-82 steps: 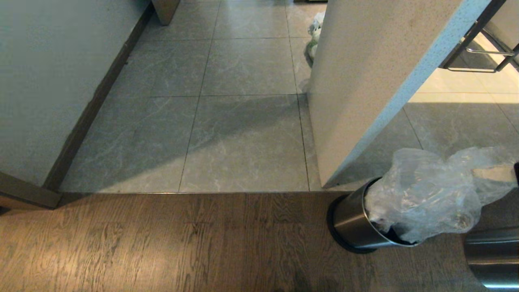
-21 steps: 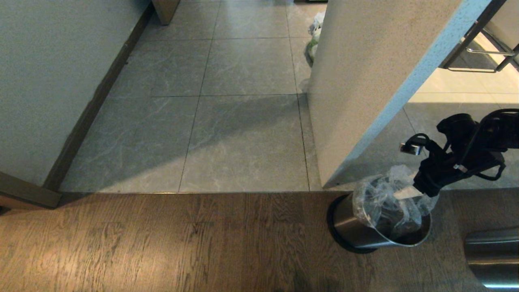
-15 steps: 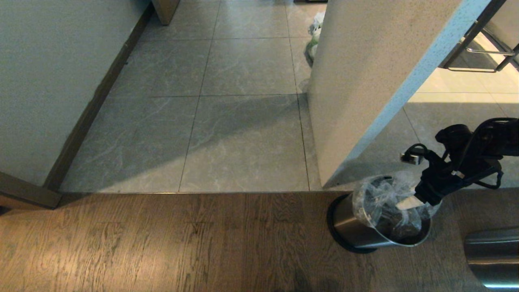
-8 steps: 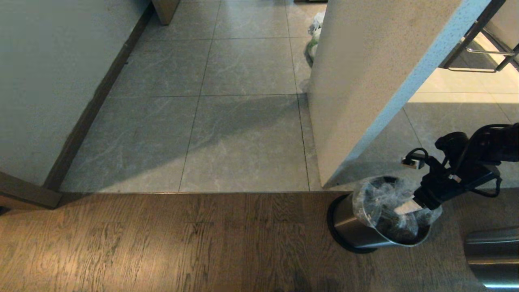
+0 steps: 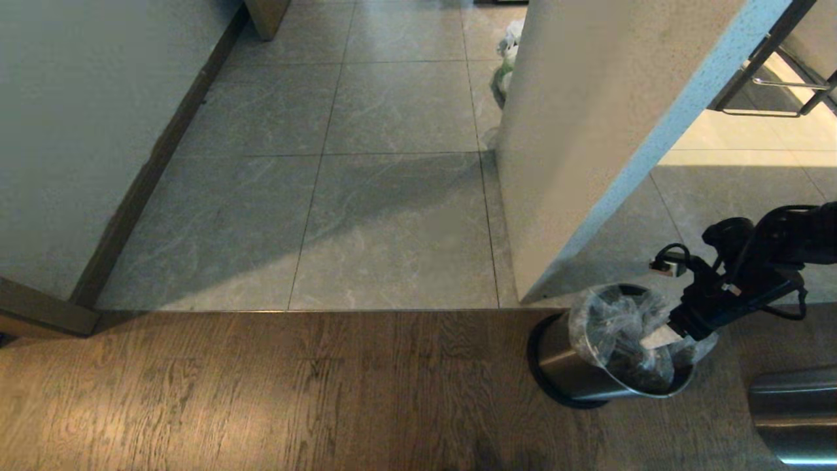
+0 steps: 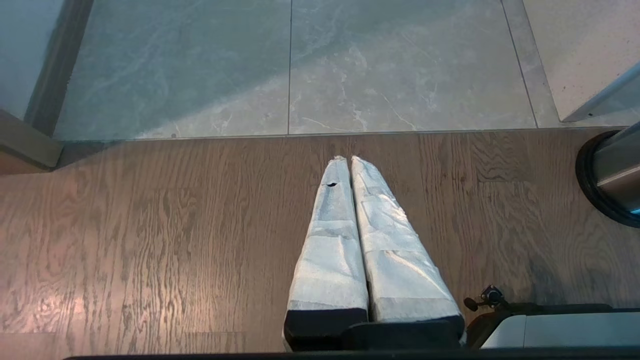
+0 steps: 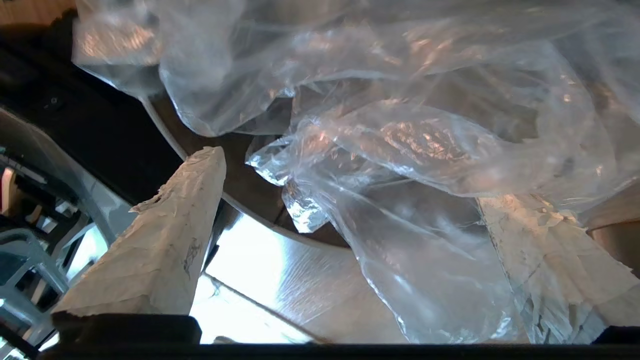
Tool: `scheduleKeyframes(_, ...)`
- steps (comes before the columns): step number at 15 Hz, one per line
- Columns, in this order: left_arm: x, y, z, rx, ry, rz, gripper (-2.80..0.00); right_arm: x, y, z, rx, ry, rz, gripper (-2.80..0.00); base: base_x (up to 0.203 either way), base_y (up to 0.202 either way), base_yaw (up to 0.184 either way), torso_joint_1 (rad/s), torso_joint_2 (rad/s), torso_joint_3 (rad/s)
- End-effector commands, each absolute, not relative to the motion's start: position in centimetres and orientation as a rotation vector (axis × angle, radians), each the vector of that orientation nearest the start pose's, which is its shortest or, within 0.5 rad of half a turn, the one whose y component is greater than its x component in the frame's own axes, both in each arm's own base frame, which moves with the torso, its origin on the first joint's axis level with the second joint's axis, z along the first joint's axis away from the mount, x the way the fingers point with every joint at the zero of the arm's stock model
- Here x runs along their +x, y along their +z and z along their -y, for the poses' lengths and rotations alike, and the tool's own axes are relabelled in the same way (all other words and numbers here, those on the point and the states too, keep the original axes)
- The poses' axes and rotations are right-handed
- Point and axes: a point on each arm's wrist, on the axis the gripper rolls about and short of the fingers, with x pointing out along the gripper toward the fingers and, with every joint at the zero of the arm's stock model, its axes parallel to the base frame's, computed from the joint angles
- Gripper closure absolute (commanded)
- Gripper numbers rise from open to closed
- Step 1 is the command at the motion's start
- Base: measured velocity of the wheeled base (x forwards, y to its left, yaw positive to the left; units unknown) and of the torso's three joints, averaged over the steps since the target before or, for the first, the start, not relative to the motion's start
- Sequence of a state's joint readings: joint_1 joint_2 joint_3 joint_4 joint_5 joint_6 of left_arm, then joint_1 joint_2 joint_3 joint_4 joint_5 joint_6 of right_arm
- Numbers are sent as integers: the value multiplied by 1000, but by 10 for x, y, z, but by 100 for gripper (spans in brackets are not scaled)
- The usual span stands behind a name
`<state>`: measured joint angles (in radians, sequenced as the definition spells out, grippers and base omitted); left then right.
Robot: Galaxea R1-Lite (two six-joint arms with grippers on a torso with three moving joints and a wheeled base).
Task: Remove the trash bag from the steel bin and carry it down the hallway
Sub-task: Pick up the trash bag
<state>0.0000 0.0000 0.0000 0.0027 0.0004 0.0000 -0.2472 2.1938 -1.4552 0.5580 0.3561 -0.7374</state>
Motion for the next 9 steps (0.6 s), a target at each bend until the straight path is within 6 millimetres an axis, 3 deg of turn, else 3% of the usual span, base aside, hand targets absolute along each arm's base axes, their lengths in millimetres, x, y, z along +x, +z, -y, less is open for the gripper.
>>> scheduleKeyframes(1,-23,75,0,0,2,-3,0,373,78,85,-236,540,-1142,-280,0,0,0,0,0,0)
scheduleKeyframes(4,-23,75,0,0,0,-3,0,370,88,84,-161,566,-1113,-280,0,0,0,0,0,0)
scheduleKeyframes(9,-23,75,0,0,0,-2,0,366,122,98,-162,527,-999,-280,0,0,0,0,0,0)
